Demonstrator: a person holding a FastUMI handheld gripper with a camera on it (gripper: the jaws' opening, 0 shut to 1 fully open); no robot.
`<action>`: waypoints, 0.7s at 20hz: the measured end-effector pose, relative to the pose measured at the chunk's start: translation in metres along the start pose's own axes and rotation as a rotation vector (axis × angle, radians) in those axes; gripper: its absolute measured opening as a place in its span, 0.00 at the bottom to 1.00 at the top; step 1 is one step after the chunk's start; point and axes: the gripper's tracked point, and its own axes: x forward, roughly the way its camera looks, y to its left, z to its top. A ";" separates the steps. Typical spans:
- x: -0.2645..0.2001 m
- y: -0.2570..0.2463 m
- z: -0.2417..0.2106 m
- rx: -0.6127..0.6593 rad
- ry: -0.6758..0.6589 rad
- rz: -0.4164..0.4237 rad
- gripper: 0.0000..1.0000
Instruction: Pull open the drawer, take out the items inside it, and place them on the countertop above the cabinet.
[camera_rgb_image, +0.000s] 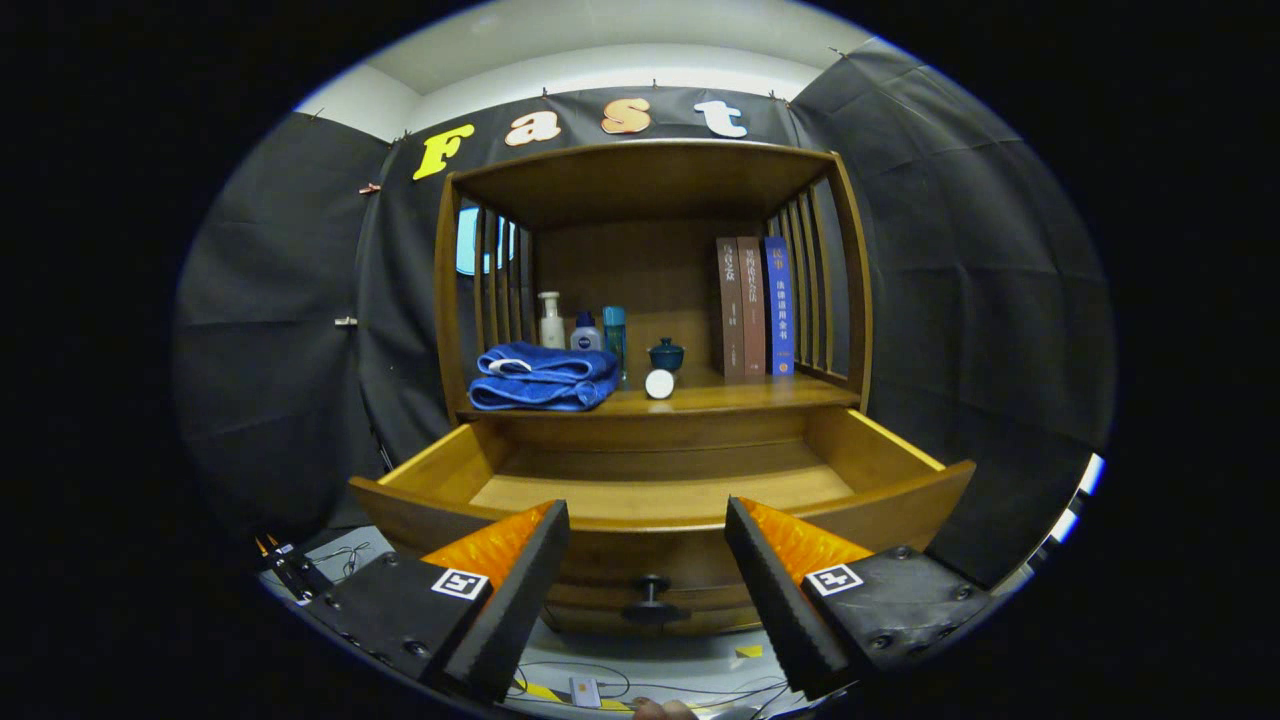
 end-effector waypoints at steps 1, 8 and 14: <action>0.002 0.001 -0.010 0.000 0.019 0.002 0.99; 0.019 -0.005 -0.041 0.024 0.072 -0.014 1.00; 0.021 -0.005 -0.042 0.030 0.053 -0.056 0.98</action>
